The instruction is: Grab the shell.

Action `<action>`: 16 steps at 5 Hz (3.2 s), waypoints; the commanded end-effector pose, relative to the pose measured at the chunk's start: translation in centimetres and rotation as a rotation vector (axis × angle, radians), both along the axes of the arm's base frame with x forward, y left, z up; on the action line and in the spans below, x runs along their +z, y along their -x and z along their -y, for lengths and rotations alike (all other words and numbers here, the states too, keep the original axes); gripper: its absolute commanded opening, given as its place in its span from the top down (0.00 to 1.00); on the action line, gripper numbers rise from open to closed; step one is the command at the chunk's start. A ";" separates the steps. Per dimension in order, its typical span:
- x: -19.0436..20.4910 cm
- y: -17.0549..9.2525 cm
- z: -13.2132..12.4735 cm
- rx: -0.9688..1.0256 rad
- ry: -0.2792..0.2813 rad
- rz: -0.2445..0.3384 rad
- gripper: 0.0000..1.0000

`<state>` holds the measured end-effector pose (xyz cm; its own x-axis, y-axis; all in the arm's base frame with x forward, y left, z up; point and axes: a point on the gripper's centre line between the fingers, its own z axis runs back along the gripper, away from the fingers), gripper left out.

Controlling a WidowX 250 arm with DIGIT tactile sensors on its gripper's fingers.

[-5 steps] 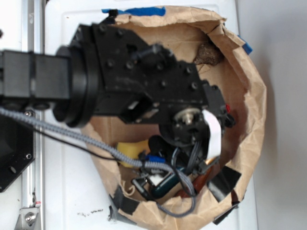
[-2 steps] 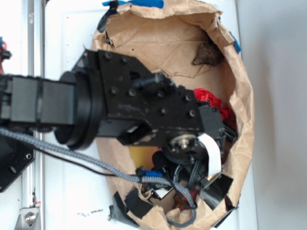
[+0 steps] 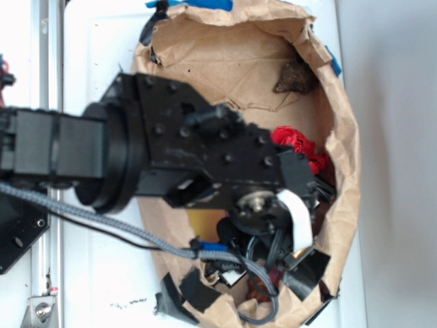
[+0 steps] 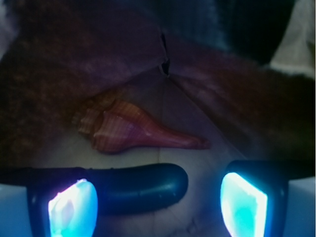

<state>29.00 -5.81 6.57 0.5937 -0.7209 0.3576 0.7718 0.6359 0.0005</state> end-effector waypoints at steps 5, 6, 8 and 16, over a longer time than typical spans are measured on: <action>-1.4 -1.6 2.4 -0.249 -0.077 0.132 0.00; 0.7 -1.6 2.2 -0.278 -0.045 0.174 0.00; 2.3 -1.0 2.6 -0.435 -0.008 0.213 0.00; -3.8 0.0 5.4 -0.713 -0.041 0.058 1.00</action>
<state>29.74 -10.09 2.35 -0.0199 -0.9406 0.3388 0.9993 -0.0083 0.0357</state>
